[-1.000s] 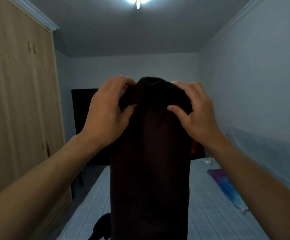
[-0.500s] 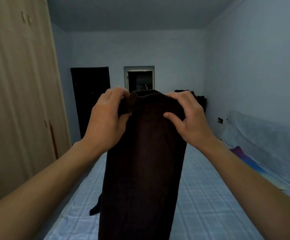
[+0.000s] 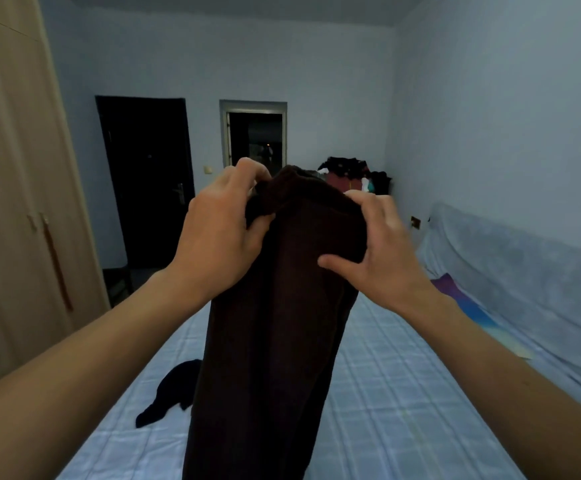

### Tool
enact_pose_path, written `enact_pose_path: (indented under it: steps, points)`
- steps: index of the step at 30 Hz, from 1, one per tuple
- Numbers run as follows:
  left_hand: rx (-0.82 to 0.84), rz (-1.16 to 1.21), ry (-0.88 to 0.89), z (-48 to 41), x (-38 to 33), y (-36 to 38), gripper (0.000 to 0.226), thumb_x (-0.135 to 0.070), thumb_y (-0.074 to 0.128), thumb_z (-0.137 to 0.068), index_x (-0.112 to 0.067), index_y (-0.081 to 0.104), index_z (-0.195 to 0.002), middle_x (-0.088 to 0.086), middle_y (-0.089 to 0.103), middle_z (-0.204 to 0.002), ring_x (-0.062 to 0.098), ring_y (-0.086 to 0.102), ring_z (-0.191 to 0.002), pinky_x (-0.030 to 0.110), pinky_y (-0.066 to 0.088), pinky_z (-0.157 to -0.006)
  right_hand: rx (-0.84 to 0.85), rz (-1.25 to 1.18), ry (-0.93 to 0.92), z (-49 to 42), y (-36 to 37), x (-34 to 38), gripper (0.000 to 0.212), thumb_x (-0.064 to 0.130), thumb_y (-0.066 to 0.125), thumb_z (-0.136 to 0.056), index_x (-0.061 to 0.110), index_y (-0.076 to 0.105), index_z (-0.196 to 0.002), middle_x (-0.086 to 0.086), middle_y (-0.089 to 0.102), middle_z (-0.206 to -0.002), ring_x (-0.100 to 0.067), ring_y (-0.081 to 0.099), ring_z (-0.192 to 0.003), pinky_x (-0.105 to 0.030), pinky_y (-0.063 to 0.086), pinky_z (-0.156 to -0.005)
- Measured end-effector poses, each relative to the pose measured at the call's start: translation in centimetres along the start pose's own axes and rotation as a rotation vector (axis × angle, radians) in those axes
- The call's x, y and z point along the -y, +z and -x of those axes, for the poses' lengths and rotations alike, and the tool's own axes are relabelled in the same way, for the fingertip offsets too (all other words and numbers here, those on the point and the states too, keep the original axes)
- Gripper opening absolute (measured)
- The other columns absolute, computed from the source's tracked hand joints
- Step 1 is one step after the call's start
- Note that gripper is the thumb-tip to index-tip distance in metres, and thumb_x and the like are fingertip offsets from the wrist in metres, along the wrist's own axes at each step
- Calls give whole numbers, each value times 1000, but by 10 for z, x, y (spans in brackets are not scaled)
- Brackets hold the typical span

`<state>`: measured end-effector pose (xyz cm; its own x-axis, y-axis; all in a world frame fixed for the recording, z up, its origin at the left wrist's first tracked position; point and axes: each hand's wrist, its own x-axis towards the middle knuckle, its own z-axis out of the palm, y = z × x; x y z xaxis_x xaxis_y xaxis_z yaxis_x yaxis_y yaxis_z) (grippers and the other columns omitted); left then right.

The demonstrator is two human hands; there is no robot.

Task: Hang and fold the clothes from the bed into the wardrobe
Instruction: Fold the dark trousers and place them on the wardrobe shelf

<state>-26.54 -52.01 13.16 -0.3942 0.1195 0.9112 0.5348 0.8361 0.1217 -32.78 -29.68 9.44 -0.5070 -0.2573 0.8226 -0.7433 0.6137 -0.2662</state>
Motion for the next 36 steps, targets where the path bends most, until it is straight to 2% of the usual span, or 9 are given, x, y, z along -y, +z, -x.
enact_pose_path:
  steps: [1, 6, 9, 14, 16, 19, 25, 31, 36]
  points:
    - [3, -5, 0, -5, 1, 12, 37, -15, 75, -85, -17, 52, -113, -5, 57, -101, 13, 57, -85, 41, 56, -76, -17, 18, 16, -5, 3, -11, 84, 26, 89, -67, 27, 41, -135, 0, 42, -124, -8, 47, -102, -11, 38, -86]
    - [7, 9, 16, -49, 9, 62, 39, -14, 78, -81, -13, 54, -112, -9, 55, -97, 8, 54, -82, 25, 48, -74, -90, 19, -26, -50, 3, -71, 72, 10, 84, -72, 21, 48, -133, -1, 47, -118, -8, 47, -101, 7, 26, -87]
    - [-17, 15, -17, -86, 23, 95, 40, -18, 79, -81, -15, 53, -112, -8, 56, -95, 4, 53, -76, 10, 40, -69, -146, 43, -91, -90, 2, -109, 66, 7, 80, -73, 24, 49, -129, -1, 47, -117, -8, 47, -100, 7, 24, -88]
    - [29, 50, -75, -109, 56, 155, 44, -17, 81, -80, -17, 50, -112, -8, 55, -96, -8, 53, -81, 2, 41, -68, -95, 48, -103, -123, 21, -165, 65, -1, 74, -74, 26, 48, -127, 5, 40, -116, -7, 46, -99, 8, 23, -87]
    - [75, 52, -116, -104, 70, 183, 46, -15, 82, -78, -18, 50, -110, -6, 55, -96, -7, 53, -82, 1, 39, -70, -24, 40, -76, -123, 35, -190, 65, -3, 73, -75, 25, 49, -129, 5, 40, -118, -11, 50, -103, 2, 28, -91]
    - [155, 78, -159, -92, 92, 226, 50, -11, 84, -76, -21, 48, -108, -9, 54, -97, -8, 51, -85, 1, 40, -73, 67, 46, -15, -117, 63, -227, 63, -3, 72, -78, 25, 48, -130, 1, 43, -121, -19, 56, -106, -20, 42, -93]
    - [233, 131, -197, -85, 152, 290, 53, -11, 86, -74, -14, 55, -118, -9, 56, -105, 2, 51, -87, 0, 38, -80, 133, 65, 53, -122, 120, -278, 61, -1, 72, -80, 25, 48, -130, -3, 46, -126, -24, 57, -108, -34, 50, -95]
    - [301, 186, -184, -90, 239, 351, 45, -10, 85, -75, -10, 63, -114, 4, 64, -108, 15, 58, -98, 19, 46, -88, 185, 107, 104, -151, 190, -325, 60, 2, 72, -81, 25, 49, -131, 1, 47, -122, -16, 54, -105, -26, 45, -90]
    - [460, 245, -298, -79, 307, 421, 49, -3, 81, -75, -17, 60, -116, -3, 62, -109, 7, 56, -98, 3, 39, -82, 261, 77, 174, -156, 264, -385, 57, 0, 71, -79, 21, 51, -128, -2, 48, -119, -19, 55, -103, -25, 44, -89]
